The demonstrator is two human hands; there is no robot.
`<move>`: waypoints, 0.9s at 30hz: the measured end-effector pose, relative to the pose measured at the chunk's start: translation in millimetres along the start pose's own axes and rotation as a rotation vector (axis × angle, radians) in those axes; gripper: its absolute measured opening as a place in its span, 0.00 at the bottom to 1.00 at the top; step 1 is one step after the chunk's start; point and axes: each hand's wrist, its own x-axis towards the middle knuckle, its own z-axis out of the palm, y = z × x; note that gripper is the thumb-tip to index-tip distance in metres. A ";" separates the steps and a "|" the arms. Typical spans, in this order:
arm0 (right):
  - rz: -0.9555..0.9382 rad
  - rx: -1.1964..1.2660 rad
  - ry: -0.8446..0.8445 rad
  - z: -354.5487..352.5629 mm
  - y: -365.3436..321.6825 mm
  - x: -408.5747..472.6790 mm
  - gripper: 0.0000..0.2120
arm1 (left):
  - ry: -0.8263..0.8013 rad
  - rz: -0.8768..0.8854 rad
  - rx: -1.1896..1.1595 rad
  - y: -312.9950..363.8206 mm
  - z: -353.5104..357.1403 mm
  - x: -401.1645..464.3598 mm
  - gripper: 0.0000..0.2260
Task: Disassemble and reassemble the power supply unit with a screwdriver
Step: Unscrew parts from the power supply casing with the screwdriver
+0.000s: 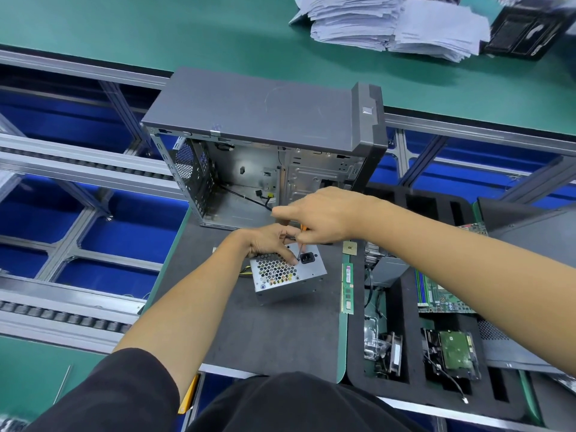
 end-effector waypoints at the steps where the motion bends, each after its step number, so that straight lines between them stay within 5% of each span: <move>1: -0.004 0.104 -0.015 -1.7 -0.9 -0.7 0.15 | 0.005 -0.009 0.001 -0.8 0.1 0.7 0.15; 4: -0.021 0.243 -0.056 -7.6 -4.1 -1.8 0.19 | 0.028 -0.044 -0.004 0.5 0.0 -1.9 0.14; 9: -0.058 -0.060 -0.016 -4.0 -3.9 0.8 0.12 | 0.024 -0.045 0.029 3.2 1.0 -3.9 0.13; 14: -0.044 0.229 -0.040 -4.7 -6.7 -0.7 0.19 | 0.046 -0.064 0.015 3.1 1.1 -5.5 0.14; 19: 0.009 -0.082 0.012 -0.8 -2.9 0.8 0.11 | 0.020 -0.006 0.037 4.6 2.5 -4.2 0.13; 24: -0.022 0.180 -0.034 -5.7 -2.3 -3.1 0.22 | 0.047 -0.011 0.042 2.5 2.0 -3.8 0.13; 27: -0.036 -0.014 -0.009 -7.7 -1.9 -2.9 0.14 | 0.028 0.001 0.050 3.2 1.9 -3.0 0.13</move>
